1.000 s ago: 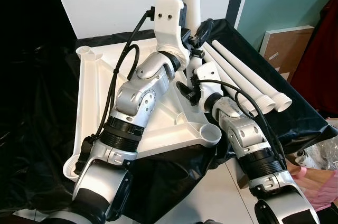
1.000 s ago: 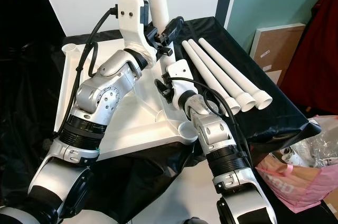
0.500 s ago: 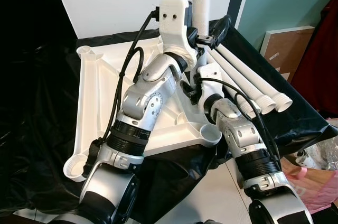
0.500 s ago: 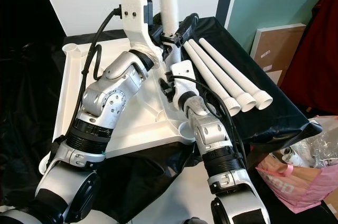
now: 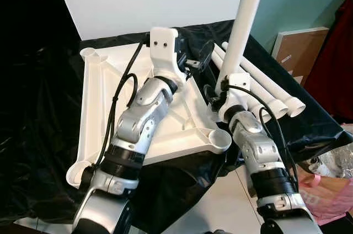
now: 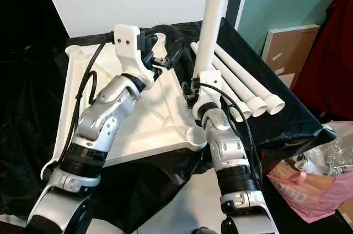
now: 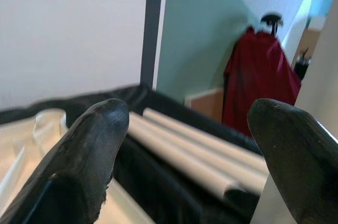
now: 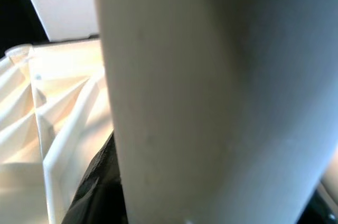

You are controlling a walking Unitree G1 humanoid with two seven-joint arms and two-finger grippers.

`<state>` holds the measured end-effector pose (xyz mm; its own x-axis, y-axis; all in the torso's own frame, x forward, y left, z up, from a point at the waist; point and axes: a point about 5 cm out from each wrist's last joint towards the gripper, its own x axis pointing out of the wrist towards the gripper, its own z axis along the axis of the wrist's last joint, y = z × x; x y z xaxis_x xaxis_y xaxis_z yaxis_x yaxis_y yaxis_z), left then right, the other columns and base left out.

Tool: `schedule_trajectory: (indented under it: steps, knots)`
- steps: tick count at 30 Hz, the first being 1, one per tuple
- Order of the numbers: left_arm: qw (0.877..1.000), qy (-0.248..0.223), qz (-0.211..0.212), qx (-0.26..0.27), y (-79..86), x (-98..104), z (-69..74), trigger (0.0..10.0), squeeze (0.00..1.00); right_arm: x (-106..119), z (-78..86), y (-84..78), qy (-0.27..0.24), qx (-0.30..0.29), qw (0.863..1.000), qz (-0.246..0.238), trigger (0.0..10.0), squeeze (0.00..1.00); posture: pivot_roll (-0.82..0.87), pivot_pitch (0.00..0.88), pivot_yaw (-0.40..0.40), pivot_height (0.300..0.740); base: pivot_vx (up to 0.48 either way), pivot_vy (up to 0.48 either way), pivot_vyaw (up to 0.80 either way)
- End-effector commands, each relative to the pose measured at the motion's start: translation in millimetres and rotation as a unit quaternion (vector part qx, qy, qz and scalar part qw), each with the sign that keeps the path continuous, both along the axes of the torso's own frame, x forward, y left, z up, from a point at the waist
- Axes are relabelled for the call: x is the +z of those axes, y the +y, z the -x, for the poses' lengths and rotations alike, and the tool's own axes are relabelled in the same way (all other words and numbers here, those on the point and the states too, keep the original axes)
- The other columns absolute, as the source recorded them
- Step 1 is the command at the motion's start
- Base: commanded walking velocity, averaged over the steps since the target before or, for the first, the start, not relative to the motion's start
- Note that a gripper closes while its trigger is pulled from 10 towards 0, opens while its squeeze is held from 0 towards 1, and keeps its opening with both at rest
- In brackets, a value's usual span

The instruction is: Building children table

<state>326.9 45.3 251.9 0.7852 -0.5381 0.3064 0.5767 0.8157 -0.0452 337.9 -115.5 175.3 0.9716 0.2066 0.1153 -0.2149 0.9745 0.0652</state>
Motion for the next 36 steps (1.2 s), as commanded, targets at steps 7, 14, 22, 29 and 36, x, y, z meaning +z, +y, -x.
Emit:
schedule_trajectory:
  steps: [7,14,22,29,36]
  knots:
    - [0.996,0.008,-0.087,-0.016,6.1,-41.0,6.2,10.0,0.0,5.9,9.3,-7.5,-0.036,-0.005,0.999,-0.029,10.0,0.0,-0.03,0.058,0.001,0.74,0.0,0.0,0.0]
    - [0.976,0.047,-0.207,-0.045,9.1,-89.4,15.8,10.0,0.0,10.6,11.6,-8.0,-0.055,0.002,0.998,-0.028,10.0,0.0,-0.04,0.048,0.001,0.74,0.0,0.0,0.0]
    - [0.953,0.057,-0.293,-0.041,17.1,-111.3,16.4,10.0,0.0,11.0,12.5,-9.6,-0.058,0.004,0.998,-0.03,10.0,0.0,-0.03,0.042,-0.002,0.74,0.0,0.0,0.0]
    - [0.923,0.039,-0.382,-0.015,33.0,-124.0,10.4,10.0,0.0,11.3,13.5,-9.3,-0.063,0.012,0.998,-0.03,10.0,0.0,-0.04,0.034,-0.004,0.74,0.0,0.0,0.0]
    - [0.904,0.039,-0.426,0.025,43.3,-128.4,-2.0,10.0,0.0,12.0,13.8,-8.2,-0.063,0.014,0.997,-0.029,10.0,0.0,-0.05,0.033,-0.001,0.74,0.0,0.0,0.0]
